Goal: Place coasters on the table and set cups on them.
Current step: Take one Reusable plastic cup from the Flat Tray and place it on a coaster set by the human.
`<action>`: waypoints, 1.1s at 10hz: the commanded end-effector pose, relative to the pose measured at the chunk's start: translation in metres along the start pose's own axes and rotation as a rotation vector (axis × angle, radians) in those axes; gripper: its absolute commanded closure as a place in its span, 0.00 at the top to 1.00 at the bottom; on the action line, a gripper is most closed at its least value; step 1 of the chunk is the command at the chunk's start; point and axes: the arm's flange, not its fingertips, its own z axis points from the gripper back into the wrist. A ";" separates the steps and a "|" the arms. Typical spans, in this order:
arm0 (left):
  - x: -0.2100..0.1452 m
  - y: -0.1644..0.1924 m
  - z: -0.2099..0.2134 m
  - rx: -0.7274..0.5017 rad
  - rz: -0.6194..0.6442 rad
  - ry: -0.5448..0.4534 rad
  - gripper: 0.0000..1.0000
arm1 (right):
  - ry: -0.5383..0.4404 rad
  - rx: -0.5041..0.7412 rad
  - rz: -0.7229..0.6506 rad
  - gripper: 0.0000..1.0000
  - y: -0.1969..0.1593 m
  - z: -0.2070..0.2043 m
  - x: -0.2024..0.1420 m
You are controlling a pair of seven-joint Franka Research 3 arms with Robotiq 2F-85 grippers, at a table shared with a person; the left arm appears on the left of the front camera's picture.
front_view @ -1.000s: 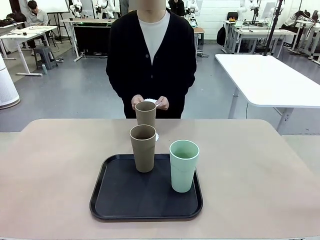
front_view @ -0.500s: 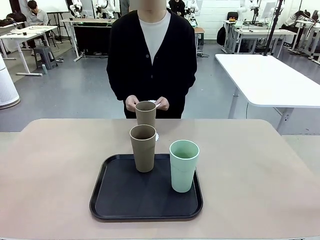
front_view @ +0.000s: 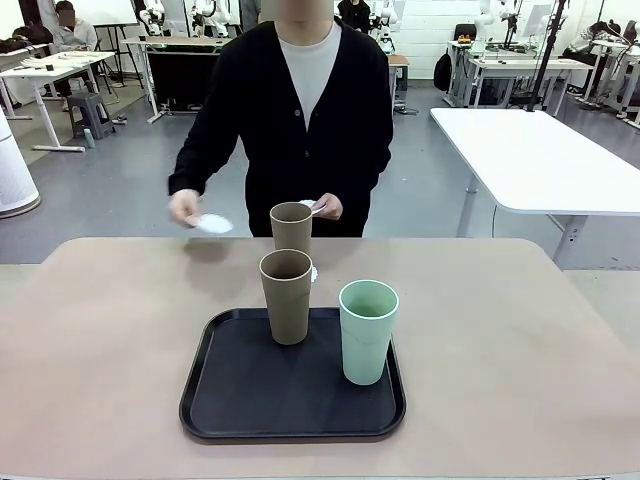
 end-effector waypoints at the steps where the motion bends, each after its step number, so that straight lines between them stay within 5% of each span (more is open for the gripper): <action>1: 0.002 -0.003 0.004 -0.011 -0.006 0.000 1.00 | 0.001 0.007 0.006 1.00 0.001 0.000 0.000; 11: 0.002 -0.003 0.004 -0.011 -0.006 0.000 1.00 | 0.001 0.007 0.006 1.00 0.001 0.000 0.000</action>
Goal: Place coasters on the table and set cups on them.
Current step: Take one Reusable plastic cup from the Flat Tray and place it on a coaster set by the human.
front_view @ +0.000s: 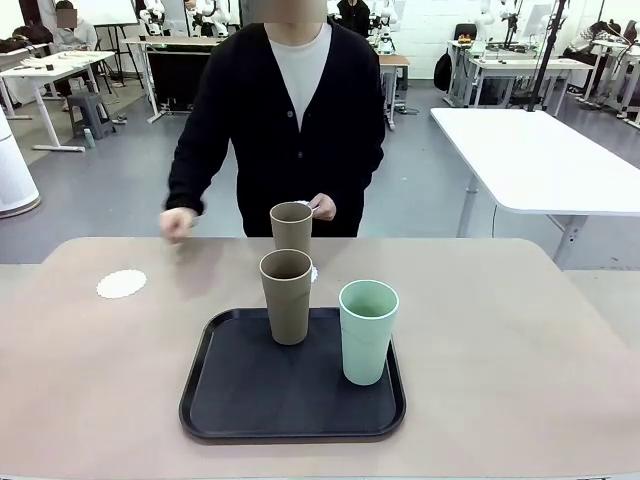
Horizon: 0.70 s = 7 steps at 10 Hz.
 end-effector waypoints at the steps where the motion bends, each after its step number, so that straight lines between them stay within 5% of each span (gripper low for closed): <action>1: 0.002 -0.003 0.004 -0.011 -0.006 0.000 1.00 | 0.001 0.007 0.006 1.00 0.001 0.000 0.000; 7: 0.002 -0.003 0.004 -0.011 -0.006 0.000 1.00 | 0.001 0.007 0.006 1.00 0.001 0.000 0.000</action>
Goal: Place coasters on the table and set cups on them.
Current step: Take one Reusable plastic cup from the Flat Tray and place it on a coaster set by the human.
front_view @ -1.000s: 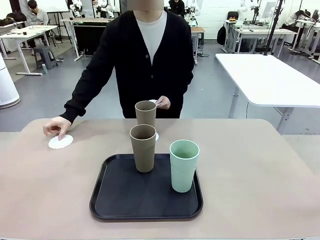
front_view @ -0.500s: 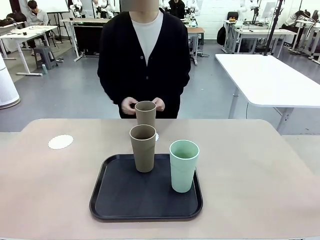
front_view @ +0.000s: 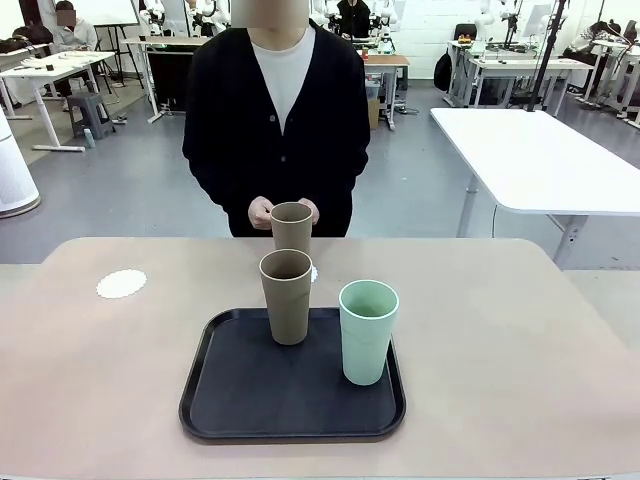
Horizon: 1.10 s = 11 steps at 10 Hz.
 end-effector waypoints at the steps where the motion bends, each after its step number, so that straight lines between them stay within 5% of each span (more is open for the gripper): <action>1: 0.000 0.000 0.000 0.000 0.000 0.000 1.00 | 0.001 0.007 0.006 1.00 0.001 0.000 0.000; 2: 0.028 -0.013 -0.007 -0.059 -0.095 0.130 1.00 | 0.001 0.007 0.006 1.00 0.001 0.000 0.000; 4: 0.086 -0.053 -0.064 0.149 -0.396 0.311 1.00 | 0.001 0.007 0.006 1.00 0.001 0.000 0.000; 6: 0.106 -0.071 -0.131 0.291 -0.610 0.517 1.00 | 0.001 0.007 0.006 1.00 0.001 0.000 0.000; 8: 0.088 -0.084 -0.200 0.402 -0.874 0.679 1.00 | 0.001 0.007 0.006 1.00 0.001 0.000 0.000; 11: 0.052 -0.079 -0.277 0.423 -1.065 0.888 1.00 | 0.001 0.007 0.006 1.00 0.001 0.000 0.000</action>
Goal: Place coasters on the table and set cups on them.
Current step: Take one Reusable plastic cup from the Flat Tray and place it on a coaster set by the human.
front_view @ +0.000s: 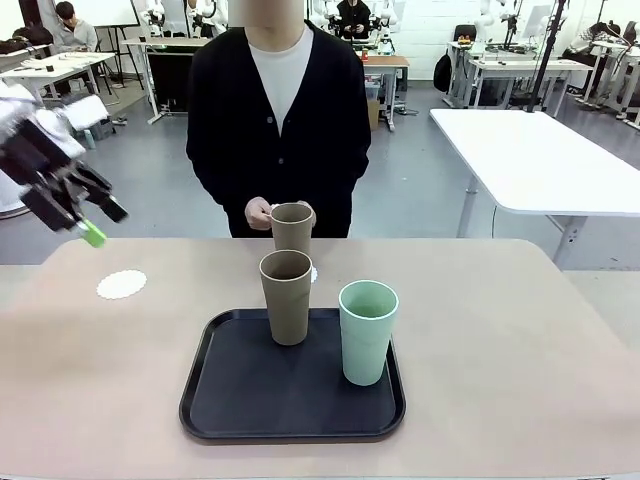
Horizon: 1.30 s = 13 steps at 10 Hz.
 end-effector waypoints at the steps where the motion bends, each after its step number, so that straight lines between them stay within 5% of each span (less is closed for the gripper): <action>1: 0.006 -0.016 -0.043 0.071 -0.108 0.049 1.00 | 0.000 0.008 0.005 1.00 0.000 0.001 -0.001; 6: 0.029 0.000 -0.101 0.119 -0.135 0.107 1.00 | 0.000 0.008 0.005 1.00 0.000 0.001 -0.001; 8: 0.024 -0.005 -0.094 0.099 -0.080 0.027 1.00 | 0.000 0.008 0.005 1.00 0.000 0.001 -0.001; 9: 0.026 -0.004 -0.103 0.109 -0.145 0.101 1.00 | 0.000 0.008 0.005 1.00 0.000 0.001 -0.001; 13: 0.023 -0.002 -0.103 0.106 -0.130 0.091 1.00 | 0.000 0.008 0.005 1.00 0.000 0.001 -0.001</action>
